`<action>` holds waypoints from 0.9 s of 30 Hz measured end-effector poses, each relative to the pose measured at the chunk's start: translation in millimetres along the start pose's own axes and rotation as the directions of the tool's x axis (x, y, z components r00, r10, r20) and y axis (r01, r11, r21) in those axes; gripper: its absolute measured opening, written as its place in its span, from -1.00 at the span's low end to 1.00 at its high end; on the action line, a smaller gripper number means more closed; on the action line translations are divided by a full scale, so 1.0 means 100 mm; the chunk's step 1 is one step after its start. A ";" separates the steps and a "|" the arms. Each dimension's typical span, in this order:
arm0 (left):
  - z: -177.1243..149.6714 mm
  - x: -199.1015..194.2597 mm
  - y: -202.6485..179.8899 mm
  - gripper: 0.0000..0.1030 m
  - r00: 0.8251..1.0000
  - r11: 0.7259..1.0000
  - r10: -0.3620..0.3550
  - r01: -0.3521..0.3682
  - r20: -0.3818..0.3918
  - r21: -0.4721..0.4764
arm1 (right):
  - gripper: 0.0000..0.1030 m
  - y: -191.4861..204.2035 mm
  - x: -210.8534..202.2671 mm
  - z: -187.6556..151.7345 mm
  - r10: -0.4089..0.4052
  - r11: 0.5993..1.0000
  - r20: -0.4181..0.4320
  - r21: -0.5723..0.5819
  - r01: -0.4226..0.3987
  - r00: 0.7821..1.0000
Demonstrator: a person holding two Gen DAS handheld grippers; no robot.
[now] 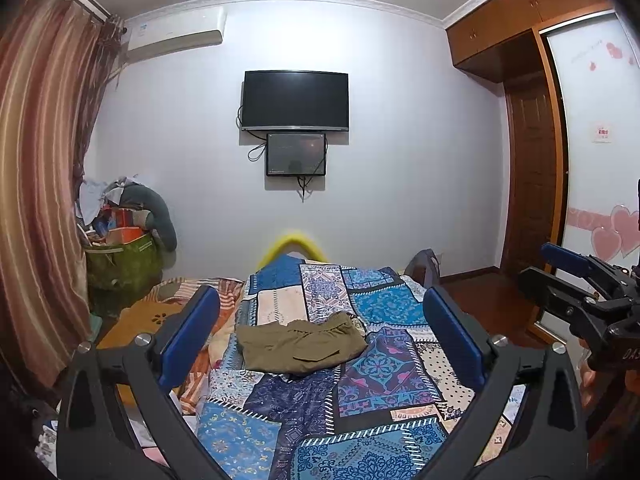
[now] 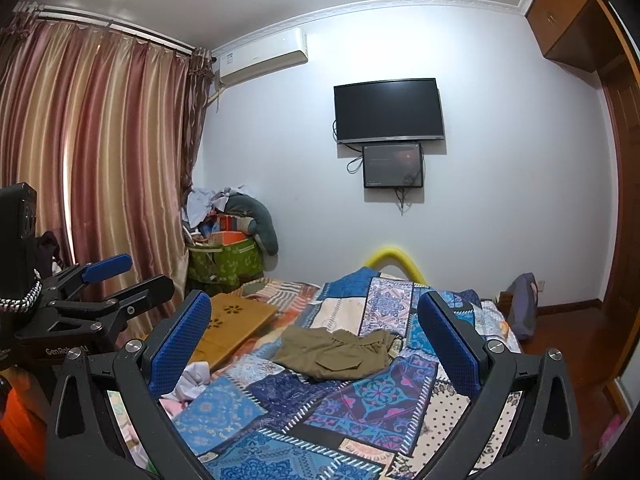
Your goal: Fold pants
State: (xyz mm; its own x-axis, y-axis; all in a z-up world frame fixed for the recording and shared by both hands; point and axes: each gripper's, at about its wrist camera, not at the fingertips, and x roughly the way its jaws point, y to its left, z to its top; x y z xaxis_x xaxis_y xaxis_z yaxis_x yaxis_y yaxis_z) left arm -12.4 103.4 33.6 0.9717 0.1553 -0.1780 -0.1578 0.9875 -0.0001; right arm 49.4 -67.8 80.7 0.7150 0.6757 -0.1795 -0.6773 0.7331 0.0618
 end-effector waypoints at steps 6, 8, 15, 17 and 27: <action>-0.01 0.01 -0.03 1.00 1.000 1.000 -0.007 0.007 -0.003 0.001 | 1.00 0.00 -0.01 -0.01 -0.004 1.000 0.000 -0.003 0.004 1.000; -0.01 0.01 -0.03 1.00 1.000 1.000 -0.010 0.010 -0.003 0.002 | 1.00 0.00 -0.01 -0.01 -0.003 1.000 0.001 -0.003 0.003 1.000; -0.01 -0.01 -0.06 1.00 1.000 1.000 -0.013 0.013 0.004 0.007 | 1.00 0.00 -0.02 0.00 -0.004 1.000 0.000 0.002 0.004 1.000; -0.01 -0.01 -0.06 1.00 1.000 1.000 -0.013 0.013 0.007 0.005 | 1.00 0.00 -0.02 0.00 -0.003 1.000 0.000 0.002 0.003 1.000; 0.00 0.00 -0.03 1.00 0.999 0.999 -0.033 0.033 0.000 -0.008 | 1.00 -0.01 -0.03 0.03 -0.010 1.000 0.003 0.006 0.010 1.000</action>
State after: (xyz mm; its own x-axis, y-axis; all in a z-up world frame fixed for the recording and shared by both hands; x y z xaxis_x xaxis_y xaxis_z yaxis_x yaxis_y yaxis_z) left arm -12.2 100.0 34.0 0.9764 0.1226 -0.1777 -0.1272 0.9918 -0.0142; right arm 48.6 -69.7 84.5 0.7223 0.6683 -0.1777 -0.6689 0.7404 0.0655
